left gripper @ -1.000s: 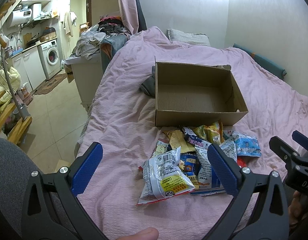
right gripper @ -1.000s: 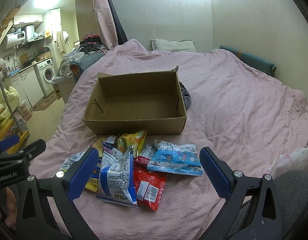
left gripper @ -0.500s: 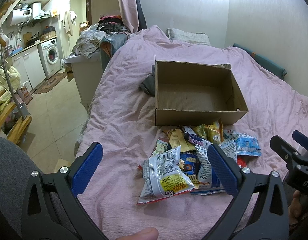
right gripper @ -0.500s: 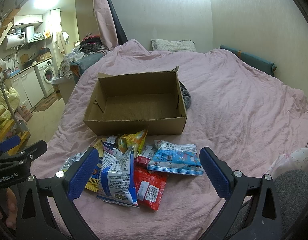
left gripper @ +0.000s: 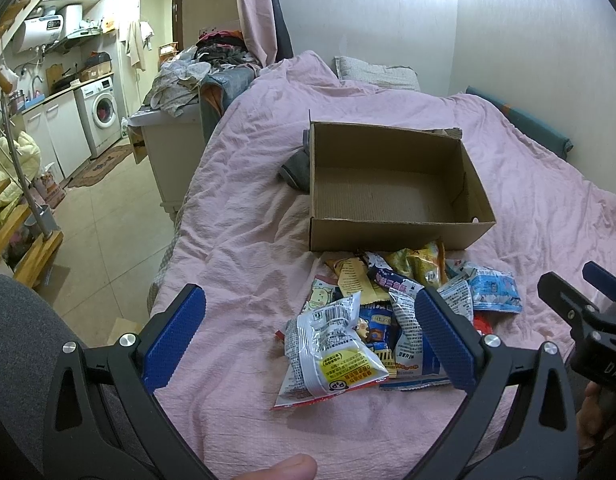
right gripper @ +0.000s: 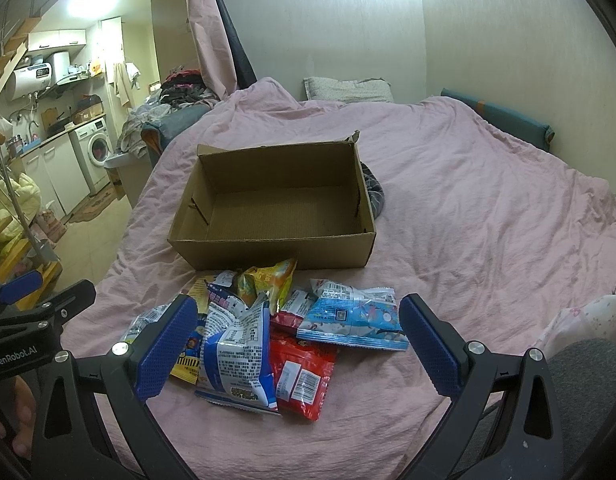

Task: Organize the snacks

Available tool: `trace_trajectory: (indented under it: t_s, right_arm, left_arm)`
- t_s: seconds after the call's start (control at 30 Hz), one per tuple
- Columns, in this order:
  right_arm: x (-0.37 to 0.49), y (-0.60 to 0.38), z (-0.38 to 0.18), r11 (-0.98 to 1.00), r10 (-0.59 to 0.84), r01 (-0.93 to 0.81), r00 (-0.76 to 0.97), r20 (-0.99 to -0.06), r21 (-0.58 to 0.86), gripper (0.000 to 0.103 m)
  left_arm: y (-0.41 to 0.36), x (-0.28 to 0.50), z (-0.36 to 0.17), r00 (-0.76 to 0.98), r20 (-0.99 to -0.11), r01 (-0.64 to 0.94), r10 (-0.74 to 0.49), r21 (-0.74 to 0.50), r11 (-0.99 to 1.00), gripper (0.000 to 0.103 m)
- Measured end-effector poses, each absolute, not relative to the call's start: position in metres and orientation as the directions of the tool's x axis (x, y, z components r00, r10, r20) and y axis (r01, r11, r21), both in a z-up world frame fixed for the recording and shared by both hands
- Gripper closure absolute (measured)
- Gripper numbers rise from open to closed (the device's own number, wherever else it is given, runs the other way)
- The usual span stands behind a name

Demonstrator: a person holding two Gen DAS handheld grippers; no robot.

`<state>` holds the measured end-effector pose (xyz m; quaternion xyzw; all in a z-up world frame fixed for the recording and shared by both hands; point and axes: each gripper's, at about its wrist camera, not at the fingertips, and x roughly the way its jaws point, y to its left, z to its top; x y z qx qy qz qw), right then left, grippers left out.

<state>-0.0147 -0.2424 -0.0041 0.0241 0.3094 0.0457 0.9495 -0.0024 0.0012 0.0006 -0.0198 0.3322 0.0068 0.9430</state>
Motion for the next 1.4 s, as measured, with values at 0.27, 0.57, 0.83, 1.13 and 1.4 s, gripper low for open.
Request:
trace_trajectory:
  t_s: [0.27,0.57,0.83,1.13,1.4]
  right_arm:
    - [-0.015,-0.242,-0.005,0.995,0.102,-0.071,0.804,-0.586,0.076,0.0]
    - [-0.014,-0.239,-0.009,0.994,0.106,-0.077,0.798,-0.593,0.074,0.0]
    - [-0.014,-0.24,-0.006,0.992,0.12,-0.08,0.794,-0.596,0.094,0.0]
    - [0.055,-0.311,-0.012,0.961,0.162,0.078,0.618,-0.769,0.265,0.0]
    - [0.128,-0.322,-0.098,0.921,0.301,0.176,0.248,-0.921,0.349,0.0]
  left_arm:
    - [0.001,-0.002,-0.001,0.777,-0.63,-0.025,-0.002,-0.034,0.999,0.0]
    - [0.0,-0.003,-0.002,0.776,-0.63,-0.026,-0.001,-0.033,0.999,0.0]
    - [0.002,0.002,-0.003,0.749,-0.662,-0.026,-0.011,-0.045,0.999,0.0]
    - [0.041,0.06,-0.016,0.543,-0.839,-0.12,0.016,-0.059,0.991,0.0]
    - [0.057,0.096,-0.054,0.313,-0.946,-0.18,-0.089,-0.151,0.972,0.0]
